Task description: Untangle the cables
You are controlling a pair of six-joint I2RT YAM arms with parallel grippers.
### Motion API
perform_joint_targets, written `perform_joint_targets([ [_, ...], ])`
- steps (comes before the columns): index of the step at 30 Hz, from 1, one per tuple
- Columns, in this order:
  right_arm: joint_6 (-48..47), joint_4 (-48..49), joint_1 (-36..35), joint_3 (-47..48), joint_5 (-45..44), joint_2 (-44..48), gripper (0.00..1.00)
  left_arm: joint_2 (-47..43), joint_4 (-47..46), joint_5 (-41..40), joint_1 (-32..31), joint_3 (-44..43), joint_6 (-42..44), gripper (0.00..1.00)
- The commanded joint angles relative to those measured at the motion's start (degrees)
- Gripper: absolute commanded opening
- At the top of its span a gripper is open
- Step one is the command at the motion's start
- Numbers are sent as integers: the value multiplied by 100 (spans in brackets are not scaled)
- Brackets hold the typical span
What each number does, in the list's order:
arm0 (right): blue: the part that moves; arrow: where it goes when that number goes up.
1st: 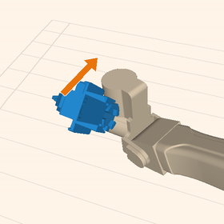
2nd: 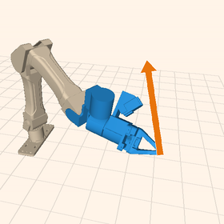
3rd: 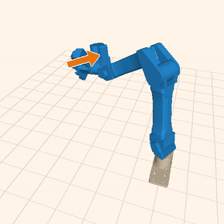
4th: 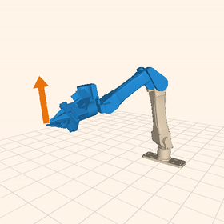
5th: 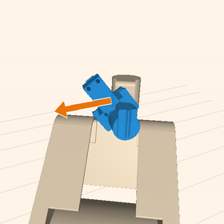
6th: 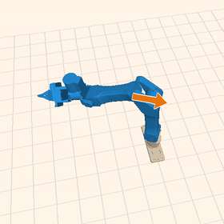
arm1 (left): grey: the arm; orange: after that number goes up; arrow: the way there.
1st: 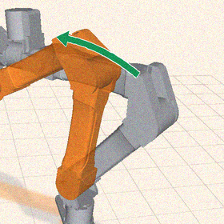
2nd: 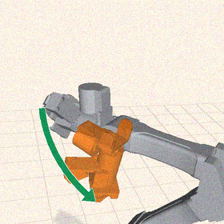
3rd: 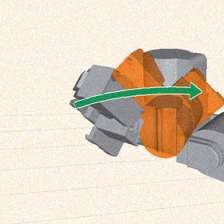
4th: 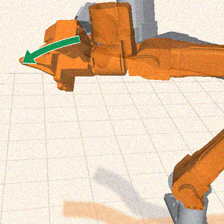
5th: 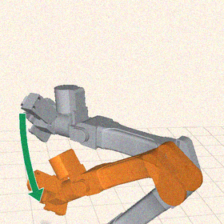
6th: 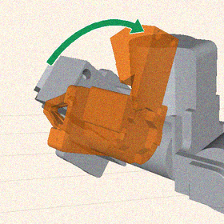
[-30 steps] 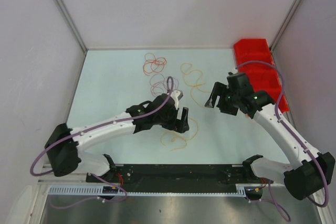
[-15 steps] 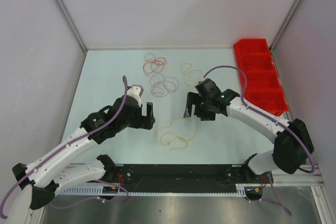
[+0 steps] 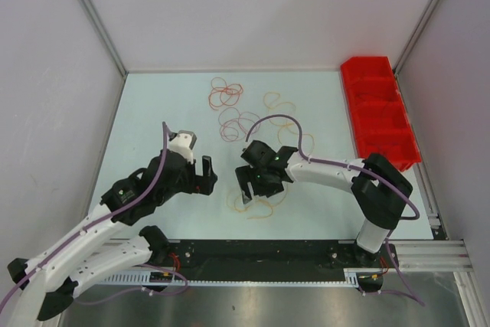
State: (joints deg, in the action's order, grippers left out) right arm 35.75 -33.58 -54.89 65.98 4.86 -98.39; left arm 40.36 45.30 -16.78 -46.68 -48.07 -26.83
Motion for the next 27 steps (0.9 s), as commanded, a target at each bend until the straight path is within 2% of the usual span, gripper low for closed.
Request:
perform_joint_targets([
  [1,-867,-95,-127,249,-169,-84,84,-133,-258,-124,27,70,143,100],
  [10,-1825,-421,-373,232,-741,-207,79,-151,-276,-168,36,96,143,100],
  [14,-2010,-343,-470,197,-1021,-400,68,-125,-285,-186,36,96,143,100],
  [19,-2116,-175,-434,109,-794,-462,57,-116,-258,-212,36,105,134,100],
  [23,-2142,-175,-443,56,-706,-541,35,-72,-267,-238,36,105,134,100],
  [25,-2151,-192,-461,-23,-619,-585,29,-55,-258,-238,36,105,134,100],
  [27,-2177,-184,-470,-111,-548,-629,26,-63,-258,-247,36,105,125,100],
])
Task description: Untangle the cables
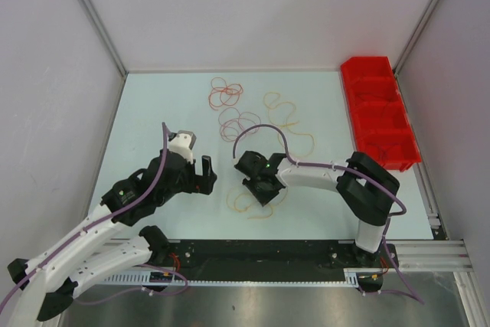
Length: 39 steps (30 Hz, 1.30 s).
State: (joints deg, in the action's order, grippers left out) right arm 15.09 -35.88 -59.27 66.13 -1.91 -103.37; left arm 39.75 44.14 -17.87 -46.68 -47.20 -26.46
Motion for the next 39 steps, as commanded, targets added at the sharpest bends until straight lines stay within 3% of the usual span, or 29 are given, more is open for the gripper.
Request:
perform_joint_targets([
  [1,-112,81,-24,-231,130,-122,24,7,-151,-138,27,18,79,100],
  [3,-103,116,-15,-328,286,-122,20,-11,-143,-147,36,18,88,100],
  [7,-59,265,3,-443,349,-60,0,-11,-151,-147,27,18,97,100],
  [13,38,144,380,-154,218,624,0,-90,50,-261,27,-219,97,100],
  [24,-103,-323,1970,1543,-423,1820,0,-107,-142,-367,36,-9,194,100],
  [39,-209,-596,4071,4109,-846,846,0,-152,-231,-279,44,53,238,100],
])
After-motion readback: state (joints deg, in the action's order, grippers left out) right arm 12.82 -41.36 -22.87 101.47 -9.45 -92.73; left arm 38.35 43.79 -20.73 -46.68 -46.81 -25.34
